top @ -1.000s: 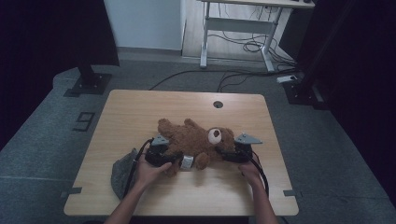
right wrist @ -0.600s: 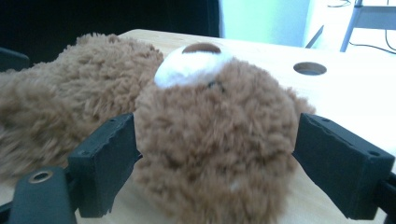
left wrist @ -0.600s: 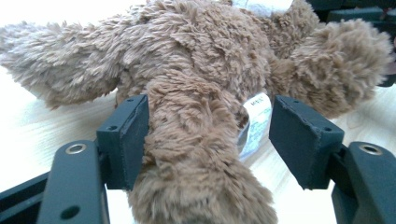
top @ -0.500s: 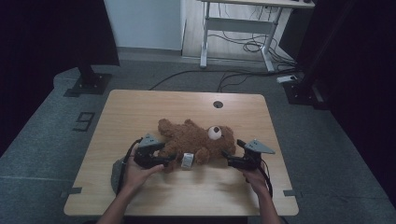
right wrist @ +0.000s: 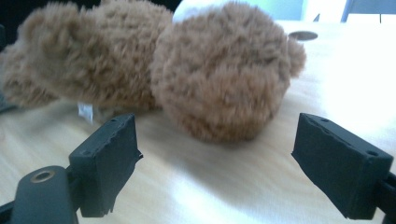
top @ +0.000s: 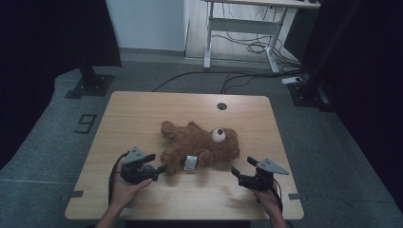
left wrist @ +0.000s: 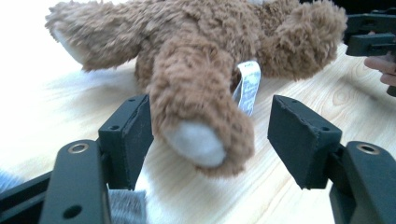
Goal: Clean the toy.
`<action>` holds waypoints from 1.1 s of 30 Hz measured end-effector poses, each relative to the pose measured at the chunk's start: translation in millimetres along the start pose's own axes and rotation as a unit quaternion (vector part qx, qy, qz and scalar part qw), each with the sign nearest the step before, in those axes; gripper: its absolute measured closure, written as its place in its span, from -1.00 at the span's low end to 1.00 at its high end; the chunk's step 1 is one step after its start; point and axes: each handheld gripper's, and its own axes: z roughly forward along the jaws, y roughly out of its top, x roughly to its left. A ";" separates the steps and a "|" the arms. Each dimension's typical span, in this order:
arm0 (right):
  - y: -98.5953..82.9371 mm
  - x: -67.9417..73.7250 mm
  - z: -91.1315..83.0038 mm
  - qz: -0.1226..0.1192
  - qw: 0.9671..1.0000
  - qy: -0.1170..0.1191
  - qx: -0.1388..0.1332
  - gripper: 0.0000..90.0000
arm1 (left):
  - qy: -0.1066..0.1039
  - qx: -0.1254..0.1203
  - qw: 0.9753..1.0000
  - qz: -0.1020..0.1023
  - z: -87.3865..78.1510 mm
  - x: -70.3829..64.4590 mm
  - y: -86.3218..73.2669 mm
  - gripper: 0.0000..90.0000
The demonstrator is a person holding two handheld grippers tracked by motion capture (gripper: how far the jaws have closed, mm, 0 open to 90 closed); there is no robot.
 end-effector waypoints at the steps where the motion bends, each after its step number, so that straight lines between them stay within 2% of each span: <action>1: -2.8 0.4 -2.4 -0.002 1.000 0.000 0.003 -0.68 | 0.003 0.001 1.000 -0.001 -2.7 0.6 -3.9 -0.30; 8: -27.2 -0.9 -17.5 -0.002 0.999 -0.006 0.041 -0.62 | 0.008 0.007 1.000 -0.007 -16.4 4.2 -26.7 -0.30; 10: -32.2 -0.9 -21.0 0.000 0.999 -0.011 0.049 -0.61 | 0.019 0.016 1.000 0.004 -17.6 2.9 -31.1 -0.30; 14: -35.1 -0.7 -26.6 0.003 0.998 -0.009 0.062 -0.59 | 0.015 0.019 1.000 0.004 -17.9 3.3 -37.7 -0.29; 19: -34.7 -1.5 -24.1 0.010 0.997 -0.017 0.079 -0.58 | 0.015 0.027 1.000 0.007 -14.3 4.3 -39.9 -0.29; 33: -35.0 -1.7 -24.8 0.013 0.997 -0.022 0.076 -0.57 | 0.015 0.032 0.999 0.006 -11.4 4.1 -42.2 -0.29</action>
